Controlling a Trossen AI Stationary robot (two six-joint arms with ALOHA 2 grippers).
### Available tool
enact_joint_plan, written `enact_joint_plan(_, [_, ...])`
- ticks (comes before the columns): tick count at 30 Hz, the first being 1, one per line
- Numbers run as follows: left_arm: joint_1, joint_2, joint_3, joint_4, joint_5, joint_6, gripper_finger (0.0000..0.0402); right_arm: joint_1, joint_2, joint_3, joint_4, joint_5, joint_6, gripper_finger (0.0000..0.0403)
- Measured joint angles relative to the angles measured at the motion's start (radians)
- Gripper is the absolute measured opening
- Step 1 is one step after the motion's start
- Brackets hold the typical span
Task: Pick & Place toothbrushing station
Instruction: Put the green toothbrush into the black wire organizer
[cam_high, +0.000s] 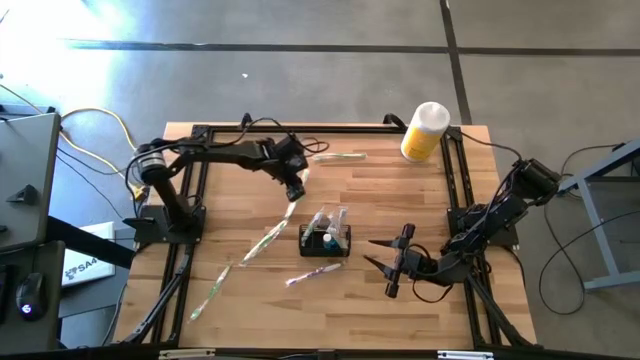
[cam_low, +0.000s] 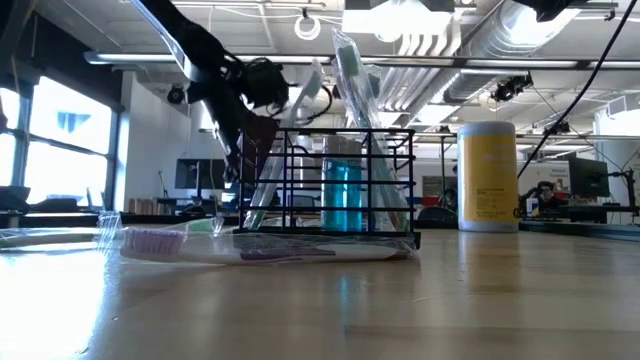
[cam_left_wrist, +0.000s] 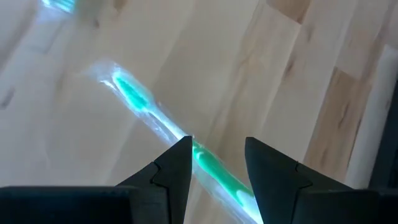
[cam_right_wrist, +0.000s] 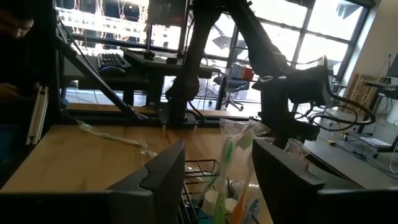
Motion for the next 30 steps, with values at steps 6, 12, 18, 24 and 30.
enact_joint_plan(6, [0.000, 0.068, 0.000, 0.008, 0.002, -0.048, 0.0145, 0.000, 0.000, 0.000, -0.001, 0.000, 0.026, 0.0181])
enact_joint_plan(12, [0.000, 0.108, 0.001, 0.020, -0.009, -0.049, 0.0145, 0.000, 0.000, 0.000, -0.001, -0.003, 0.027, 0.0181])
enact_joint_plan(18, [-0.001, 0.120, 0.003, 0.016, -0.052, -0.051, 0.0145, 0.000, 0.000, 0.000, -0.004, -0.003, 0.027, 0.0181])
enact_joint_plan(24, [0.000, 0.121, 0.003, -0.027, -0.070, -0.051, 0.0108, 0.000, 0.000, 0.000, -0.047, -0.004, 0.067, 0.0181])
enact_joint_plan(30, [0.000, 0.122, 0.002, -0.044, -0.071, -0.024, 0.0017, 0.000, 0.000, 0.000, -0.069, -0.003, 0.097, 0.0181])
